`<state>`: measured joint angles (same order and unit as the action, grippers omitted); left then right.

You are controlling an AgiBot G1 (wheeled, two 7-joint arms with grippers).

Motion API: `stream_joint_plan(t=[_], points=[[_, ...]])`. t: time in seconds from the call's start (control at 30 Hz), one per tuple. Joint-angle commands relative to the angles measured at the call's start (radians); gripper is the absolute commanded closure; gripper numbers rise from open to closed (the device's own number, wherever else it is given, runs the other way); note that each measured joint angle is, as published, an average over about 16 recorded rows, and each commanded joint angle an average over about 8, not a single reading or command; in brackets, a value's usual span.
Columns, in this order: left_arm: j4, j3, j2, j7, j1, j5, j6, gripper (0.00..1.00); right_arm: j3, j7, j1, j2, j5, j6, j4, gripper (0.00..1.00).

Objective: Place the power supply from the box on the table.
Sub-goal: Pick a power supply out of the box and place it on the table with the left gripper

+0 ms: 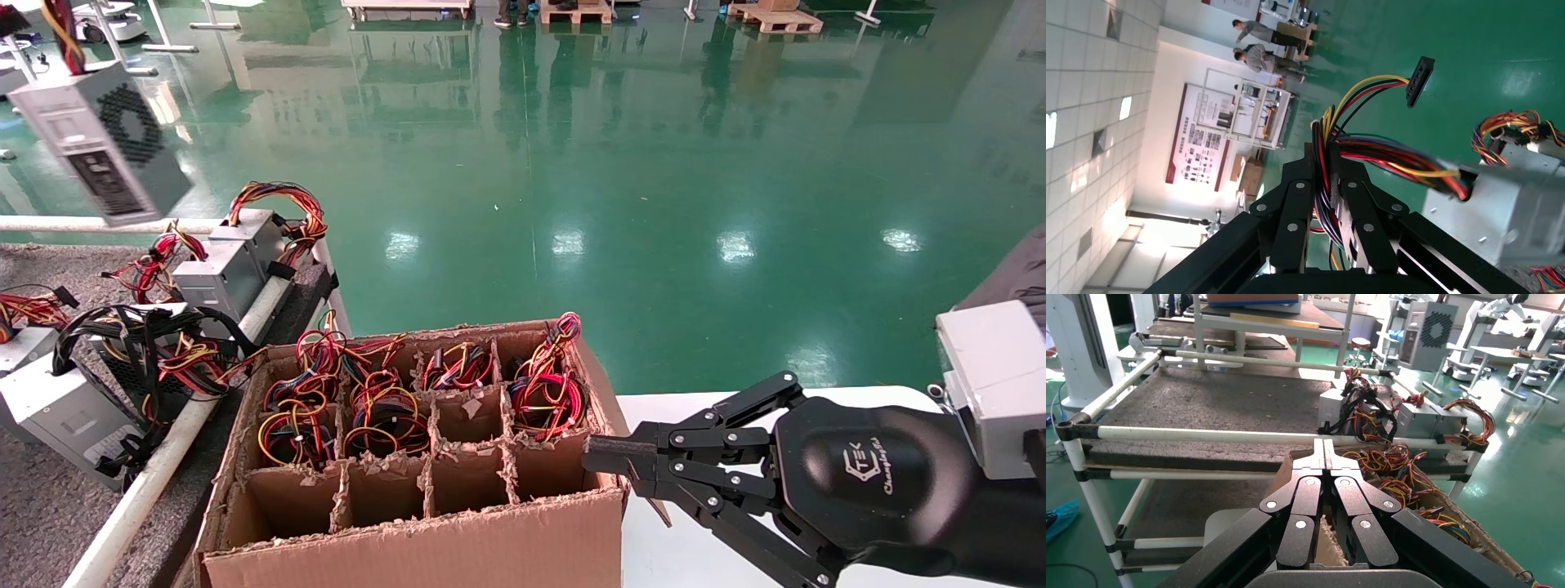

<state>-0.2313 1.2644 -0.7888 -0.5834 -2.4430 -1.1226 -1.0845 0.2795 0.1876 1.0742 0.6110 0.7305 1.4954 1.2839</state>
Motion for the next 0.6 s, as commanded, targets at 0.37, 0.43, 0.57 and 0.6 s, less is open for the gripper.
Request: stream_joint_plan(t=[0.37, 0.43, 0.57, 0.6], points=[[0.017, 0.019, 0.005, 0.024, 0.016, -0.017, -0.006, 1.00, 0.000, 0.000, 0.000, 0.000, 0.000, 0.000, 0.000, 1.00], [0.020, 0.021, 0.007, 0.027, 0.020, -0.019, -0.008, 1.00, 0.000, 0.000, 0.000, 0.000, 0.000, 0.000, 0.000, 1.00], [0.026, 0.026, 0.010, 0.034, 0.027, -0.022, -0.010, 1.00, 0.000, 0.000, 0.000, 0.000, 0.000, 0.000, 0.000, 1.00], [0.027, 0.028, 0.011, 0.037, 0.029, -0.023, -0.011, 1.00, 0.000, 0.000, 0.000, 0.000, 0.000, 0.000, 0.000, 1.00]])
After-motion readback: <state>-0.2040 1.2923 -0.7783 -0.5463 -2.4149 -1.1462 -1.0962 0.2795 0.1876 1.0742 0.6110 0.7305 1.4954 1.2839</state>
